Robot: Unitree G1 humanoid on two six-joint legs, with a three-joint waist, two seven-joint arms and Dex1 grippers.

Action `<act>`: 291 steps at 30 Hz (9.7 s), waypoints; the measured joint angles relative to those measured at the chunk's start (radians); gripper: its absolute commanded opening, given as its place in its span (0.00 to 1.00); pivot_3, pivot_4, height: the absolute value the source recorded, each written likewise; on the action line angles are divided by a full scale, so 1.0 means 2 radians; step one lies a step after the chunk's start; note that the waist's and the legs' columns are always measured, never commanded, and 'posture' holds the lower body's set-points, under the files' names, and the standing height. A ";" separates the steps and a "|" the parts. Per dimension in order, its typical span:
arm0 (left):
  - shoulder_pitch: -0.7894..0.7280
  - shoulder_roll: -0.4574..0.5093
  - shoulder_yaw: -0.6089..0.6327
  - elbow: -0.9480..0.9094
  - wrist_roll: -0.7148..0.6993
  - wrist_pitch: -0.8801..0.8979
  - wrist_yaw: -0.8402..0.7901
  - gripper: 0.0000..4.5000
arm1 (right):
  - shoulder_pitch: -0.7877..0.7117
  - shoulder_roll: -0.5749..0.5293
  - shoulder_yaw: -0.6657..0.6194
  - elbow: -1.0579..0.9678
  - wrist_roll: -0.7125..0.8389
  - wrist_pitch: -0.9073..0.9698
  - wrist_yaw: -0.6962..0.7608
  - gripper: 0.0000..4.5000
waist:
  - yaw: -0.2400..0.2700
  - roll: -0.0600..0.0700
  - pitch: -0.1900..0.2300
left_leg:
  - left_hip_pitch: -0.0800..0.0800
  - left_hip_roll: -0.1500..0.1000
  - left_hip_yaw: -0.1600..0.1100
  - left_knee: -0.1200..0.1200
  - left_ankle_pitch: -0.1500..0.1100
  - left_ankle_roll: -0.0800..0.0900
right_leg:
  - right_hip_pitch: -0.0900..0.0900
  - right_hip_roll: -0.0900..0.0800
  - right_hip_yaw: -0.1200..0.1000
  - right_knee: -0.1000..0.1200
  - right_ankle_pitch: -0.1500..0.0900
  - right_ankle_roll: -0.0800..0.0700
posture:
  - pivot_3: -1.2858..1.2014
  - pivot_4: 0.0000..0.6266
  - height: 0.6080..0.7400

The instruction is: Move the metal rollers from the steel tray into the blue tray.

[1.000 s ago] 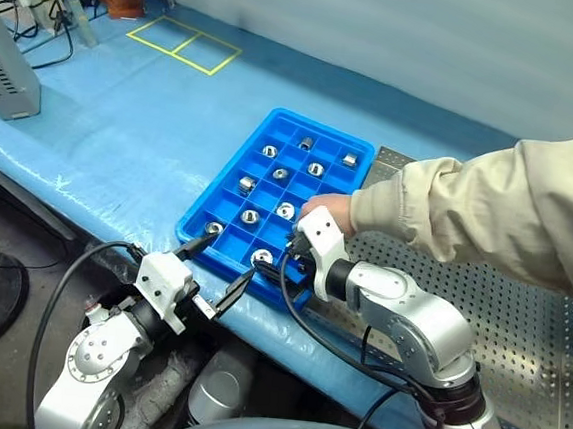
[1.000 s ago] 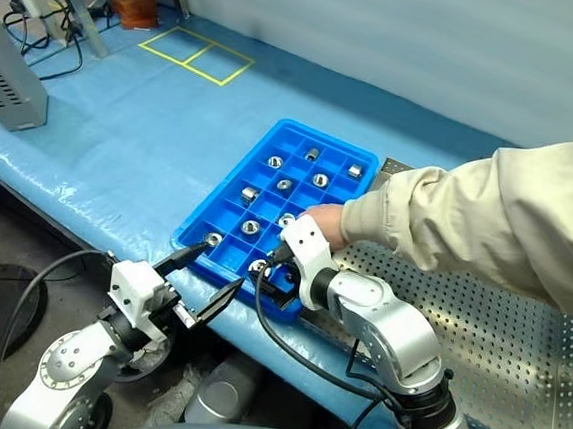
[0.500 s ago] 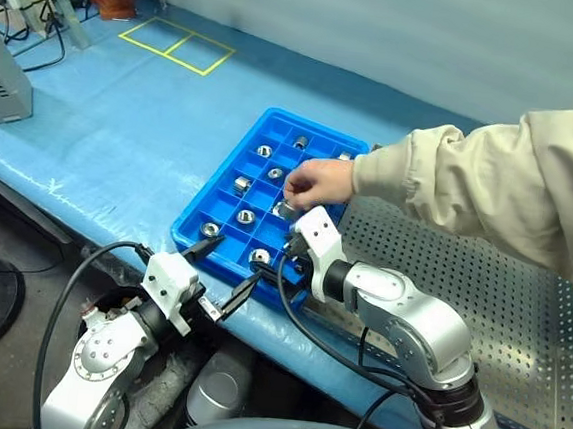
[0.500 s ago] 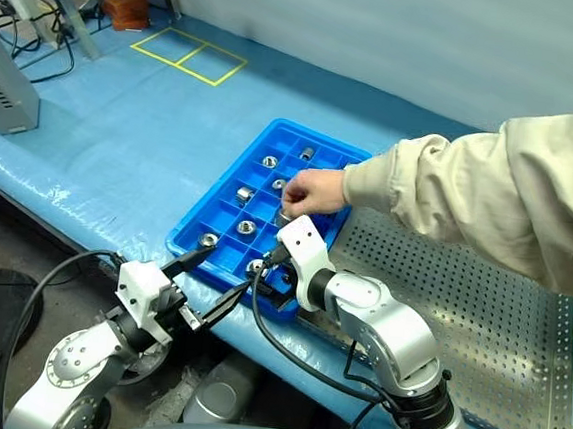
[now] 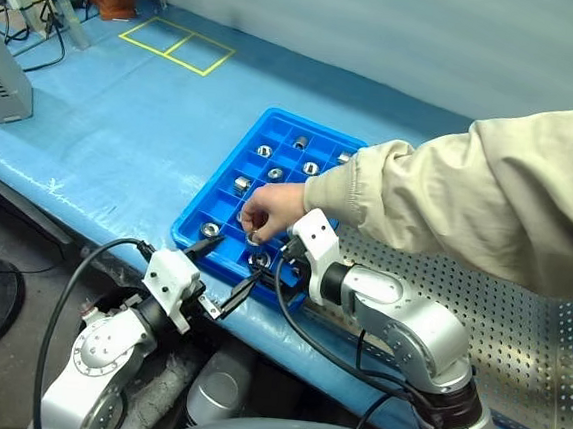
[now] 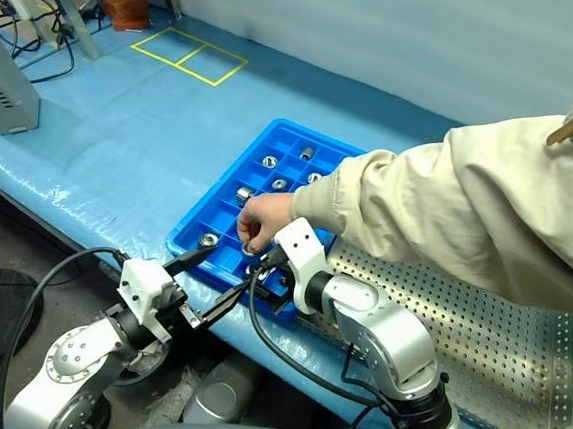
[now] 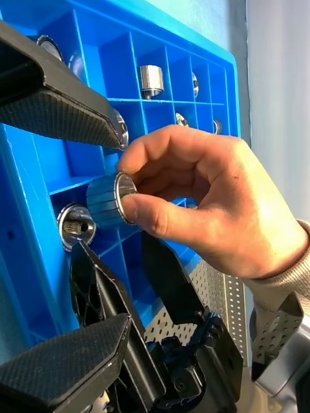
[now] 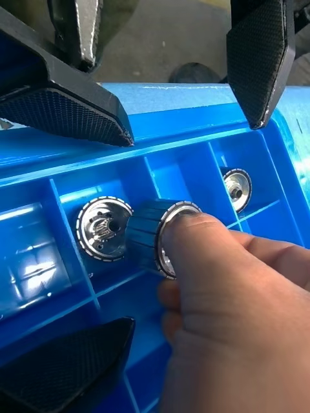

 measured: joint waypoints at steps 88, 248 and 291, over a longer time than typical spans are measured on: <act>-0.021 0.007 0.004 0.023 -0.020 -0.011 -0.025 1.00 | 0.007 0.006 0.010 -0.020 -0.003 0.001 -0.031 0.99 | -0.144 0.001 -0.001 | 0.006 0.000 -0.002 -0.002 0.000 0.000 | 0.006 0.000 0.001 -0.001 -0.001 -0.001 | 0.67 0.24 1.00; -0.103 -0.045 -0.049 0.097 0.038 -0.048 0.002 1.00 | -0.053 0.085 -0.148 0.080 -0.135 -0.074 -0.174 0.38 | -0.197 0.002 0.000 | 0.008 -0.001 0.001 -0.004 0.001 0.002 | 0.006 0.002 0.007 0.000 0.000 0.002 | 0.65 0.24 1.00; 0.045 -0.038 0.015 0.065 0.044 -0.121 0.016 1.00 | -0.052 0.065 -0.021 0.071 -0.057 0.013 -0.033 0.82 | -0.053 0.002 0.000 | 0.002 0.000 0.001 -0.004 0.000 0.001 | 0.001 0.000 0.002 -0.001 -0.001 0.000 | 0.68 0.24 1.00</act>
